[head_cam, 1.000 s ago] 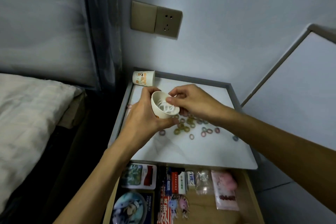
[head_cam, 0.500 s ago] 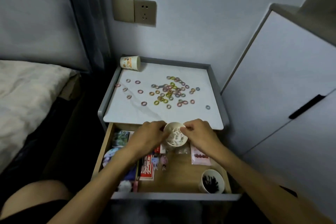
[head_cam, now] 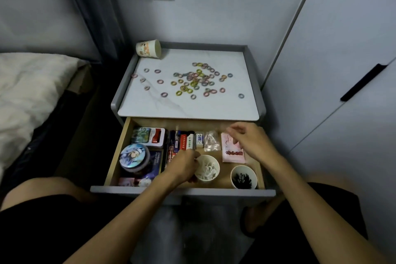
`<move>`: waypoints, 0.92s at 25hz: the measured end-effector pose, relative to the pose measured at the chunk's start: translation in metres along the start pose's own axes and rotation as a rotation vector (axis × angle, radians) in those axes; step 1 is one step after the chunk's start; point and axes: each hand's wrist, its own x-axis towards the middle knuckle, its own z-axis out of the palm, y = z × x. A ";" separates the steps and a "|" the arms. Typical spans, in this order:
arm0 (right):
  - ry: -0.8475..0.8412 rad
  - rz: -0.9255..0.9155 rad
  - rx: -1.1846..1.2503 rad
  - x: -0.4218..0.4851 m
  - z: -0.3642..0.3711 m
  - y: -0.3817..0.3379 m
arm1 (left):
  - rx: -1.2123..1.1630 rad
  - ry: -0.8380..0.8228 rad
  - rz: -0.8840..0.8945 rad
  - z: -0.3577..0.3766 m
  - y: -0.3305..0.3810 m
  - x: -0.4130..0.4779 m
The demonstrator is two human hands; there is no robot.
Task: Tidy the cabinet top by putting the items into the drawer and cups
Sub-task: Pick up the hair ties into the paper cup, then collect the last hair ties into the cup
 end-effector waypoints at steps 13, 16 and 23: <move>-0.075 -0.049 -0.154 0.003 0.007 0.013 | 0.184 -0.134 0.111 0.032 0.001 0.014; -0.101 -0.033 -0.189 0.007 0.013 0.016 | 0.140 -0.148 0.084 0.013 0.012 0.008; -0.192 -0.079 -0.115 0.020 0.026 -0.008 | 0.097 0.140 0.106 -0.096 0.022 0.000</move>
